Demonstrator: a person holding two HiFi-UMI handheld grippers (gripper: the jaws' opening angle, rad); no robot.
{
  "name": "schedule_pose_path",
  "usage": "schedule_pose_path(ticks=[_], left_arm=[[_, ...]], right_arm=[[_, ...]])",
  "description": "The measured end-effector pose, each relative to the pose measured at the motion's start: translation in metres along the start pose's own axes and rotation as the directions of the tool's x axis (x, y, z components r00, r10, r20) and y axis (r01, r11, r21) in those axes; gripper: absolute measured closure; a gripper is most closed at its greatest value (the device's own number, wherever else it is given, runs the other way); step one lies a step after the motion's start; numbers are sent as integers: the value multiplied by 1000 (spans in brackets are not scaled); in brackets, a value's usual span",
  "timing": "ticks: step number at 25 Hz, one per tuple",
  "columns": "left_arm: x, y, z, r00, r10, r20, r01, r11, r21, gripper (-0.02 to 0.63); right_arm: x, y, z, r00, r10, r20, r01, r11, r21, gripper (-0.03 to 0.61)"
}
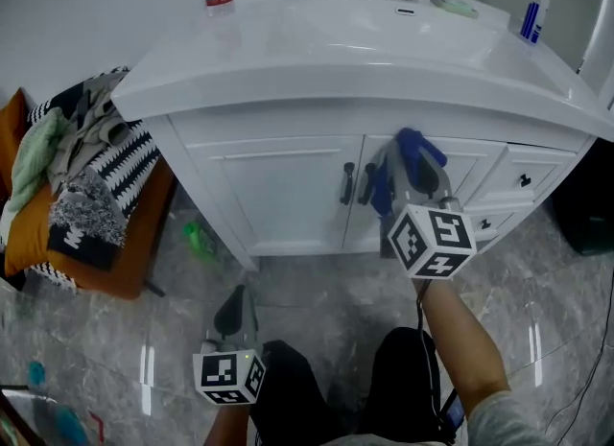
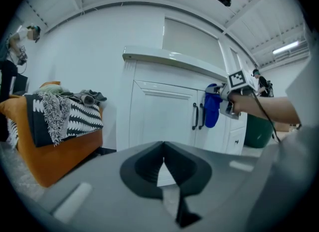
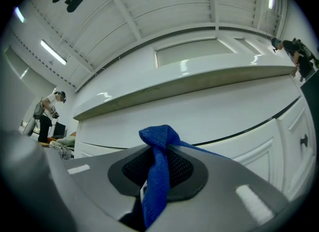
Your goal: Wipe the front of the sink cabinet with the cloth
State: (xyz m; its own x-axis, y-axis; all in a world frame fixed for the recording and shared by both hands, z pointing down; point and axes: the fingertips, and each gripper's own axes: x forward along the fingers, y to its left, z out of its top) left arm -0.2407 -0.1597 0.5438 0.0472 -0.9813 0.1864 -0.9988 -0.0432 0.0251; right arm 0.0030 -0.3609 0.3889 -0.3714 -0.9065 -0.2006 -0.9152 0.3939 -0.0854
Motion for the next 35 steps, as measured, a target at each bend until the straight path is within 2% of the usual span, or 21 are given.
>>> schedule_pose_path(ticks=[8,11,15,20,22,24,28,31,32,33,35], left_arm=[[-18,17,1,999,44,2,-44,999,0,603],[-26,30,4,997,74,5,-74,997,1,603],[-39,45,6,993,114,10,-114,993,0,603],[-56,70,2,986,168,8,-168,986,-11,603],[-62,77,2,983,183,9,-183,983,-14,603],[-70,83,2,980,199,10,-199,980,-13,603],[-77,90,2,977,214,8,-214,977,-10,603],[-77,88,0,978,210,8,-210,978,-6,603],[-76,87,-1,978,208,7,-208,978,-5,603],[-76,85,-1,979,204,6,-204,979,-4,603],[-74,82,-2,980,197,3,-197,980,-2,603]], right_arm=[[21,79,-13,995,99,10,-99,993,56,518],[31,114,-18,989,134,54,-137,989,54,518],[42,168,-25,968,222,117,-230,971,64,518],[57,249,-38,928,359,94,-367,927,77,518],[61,290,-51,885,465,35,-466,883,57,518],[61,324,-67,823,567,-35,-565,824,50,518],[49,350,-99,715,679,-167,-677,732,74,518],[23,364,-118,573,789,-219,-783,607,138,518],[19,364,-121,562,794,-232,-794,597,117,518],[21,359,-124,585,773,-245,-780,619,88,518],[35,335,-126,682,684,-258,-695,717,63,518]])
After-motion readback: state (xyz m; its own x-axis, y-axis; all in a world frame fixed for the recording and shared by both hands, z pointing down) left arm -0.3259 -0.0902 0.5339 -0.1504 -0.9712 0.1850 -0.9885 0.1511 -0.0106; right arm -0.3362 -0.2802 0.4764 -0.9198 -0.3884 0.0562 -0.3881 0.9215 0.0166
